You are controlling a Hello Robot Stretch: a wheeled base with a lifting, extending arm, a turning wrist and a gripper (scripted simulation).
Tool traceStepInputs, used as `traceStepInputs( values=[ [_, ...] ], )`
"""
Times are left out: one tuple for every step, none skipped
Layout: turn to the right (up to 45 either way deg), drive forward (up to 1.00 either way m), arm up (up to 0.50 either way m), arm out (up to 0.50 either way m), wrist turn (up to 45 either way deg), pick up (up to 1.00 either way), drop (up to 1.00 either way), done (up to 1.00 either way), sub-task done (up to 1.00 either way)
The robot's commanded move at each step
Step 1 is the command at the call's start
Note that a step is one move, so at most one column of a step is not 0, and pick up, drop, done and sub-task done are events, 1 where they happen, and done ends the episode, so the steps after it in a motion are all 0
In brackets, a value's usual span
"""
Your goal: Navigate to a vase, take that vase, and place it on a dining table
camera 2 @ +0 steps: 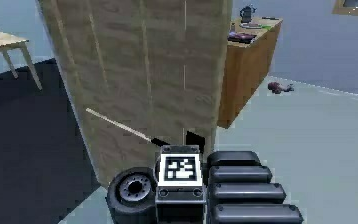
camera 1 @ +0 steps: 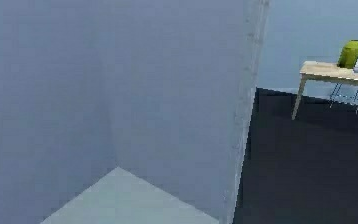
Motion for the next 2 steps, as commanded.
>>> traceStepInputs(
  values=[
    [42.0, 0.00, 0.00, 0.00, 0.0, 0.00, 0.00, 0.00, 0.00],
    [0.0, 1.00, 0.00, 0.00, 0.0, 0.00, 0.00, 0.00, 0.00]
  ],
)
